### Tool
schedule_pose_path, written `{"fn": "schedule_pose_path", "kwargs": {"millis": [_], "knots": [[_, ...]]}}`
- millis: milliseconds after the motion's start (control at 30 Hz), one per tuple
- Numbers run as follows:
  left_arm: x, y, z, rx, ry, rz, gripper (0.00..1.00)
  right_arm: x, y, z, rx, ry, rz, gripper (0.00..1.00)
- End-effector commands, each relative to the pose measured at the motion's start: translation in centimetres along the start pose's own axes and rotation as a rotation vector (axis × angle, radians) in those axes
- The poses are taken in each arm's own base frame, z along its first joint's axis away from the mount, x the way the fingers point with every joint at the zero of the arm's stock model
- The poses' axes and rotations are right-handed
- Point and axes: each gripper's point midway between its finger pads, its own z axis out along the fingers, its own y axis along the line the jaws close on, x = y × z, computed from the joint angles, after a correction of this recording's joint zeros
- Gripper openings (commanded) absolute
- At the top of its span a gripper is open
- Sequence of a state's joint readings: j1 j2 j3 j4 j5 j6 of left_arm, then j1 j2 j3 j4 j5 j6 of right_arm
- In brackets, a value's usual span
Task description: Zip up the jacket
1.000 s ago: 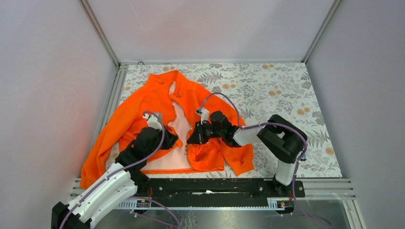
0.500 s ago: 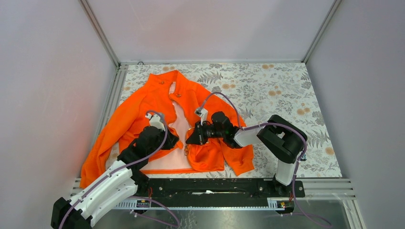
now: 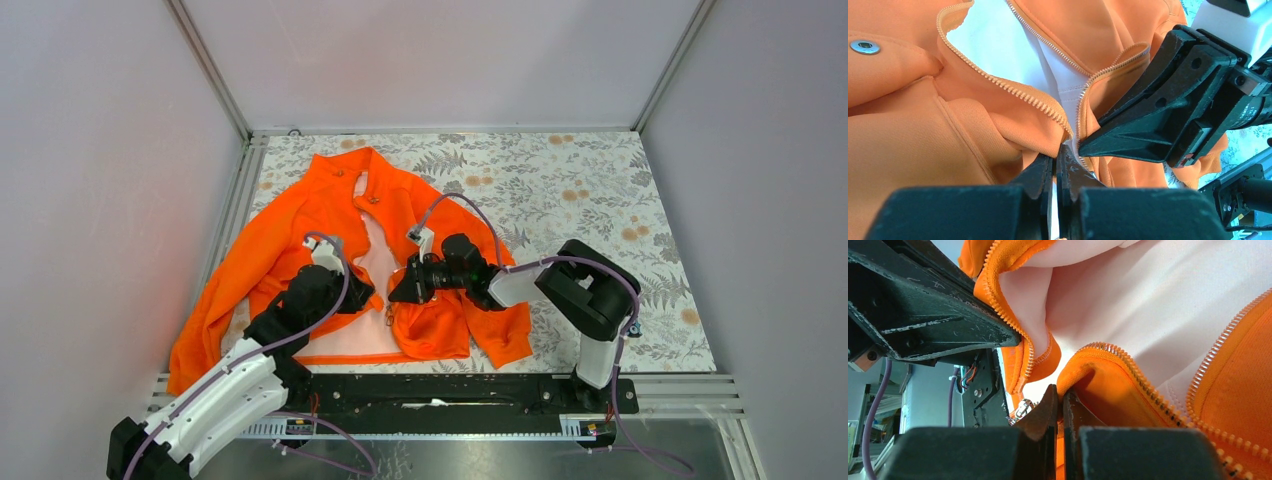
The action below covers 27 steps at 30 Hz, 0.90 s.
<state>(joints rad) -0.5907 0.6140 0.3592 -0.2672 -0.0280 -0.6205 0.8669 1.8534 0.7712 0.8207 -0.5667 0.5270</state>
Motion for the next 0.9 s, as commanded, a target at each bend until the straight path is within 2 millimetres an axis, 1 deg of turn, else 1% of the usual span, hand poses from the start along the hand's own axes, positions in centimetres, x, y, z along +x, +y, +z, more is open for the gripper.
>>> {"fn": "schedule_pose_path", "kwargs": {"millis": [0,200,233,300,867], "knots": [[-2.16,-2.09,-0.23,0.085,-0.075,0.012,0.00,-2.25,0.19,0.65,-0.019,-0.054,-0.054,0.00],[-2.04,-2.01,-0.09,0.082,-0.071,0.011,0.00,-2.42,0.26,0.71,-0.022,-0.058,-0.053,0.00],[-1.81,-2.30,-0.11,0.098,-0.057,0.015,0.00,-2.45,0.31,0.73,-0.023,-0.058,-0.052,0.00],[-1.67,-2.27,-0.06,0.097,-0.051,0.014,0.00,-2.51,0.44,0.70,-0.029,-0.061,-0.051,0.00],[-1.67,-1.94,0.02,0.080,-0.053,0.010,0.00,-2.73,0.96,0.43,-0.046,-0.073,-0.053,0.00]]}}
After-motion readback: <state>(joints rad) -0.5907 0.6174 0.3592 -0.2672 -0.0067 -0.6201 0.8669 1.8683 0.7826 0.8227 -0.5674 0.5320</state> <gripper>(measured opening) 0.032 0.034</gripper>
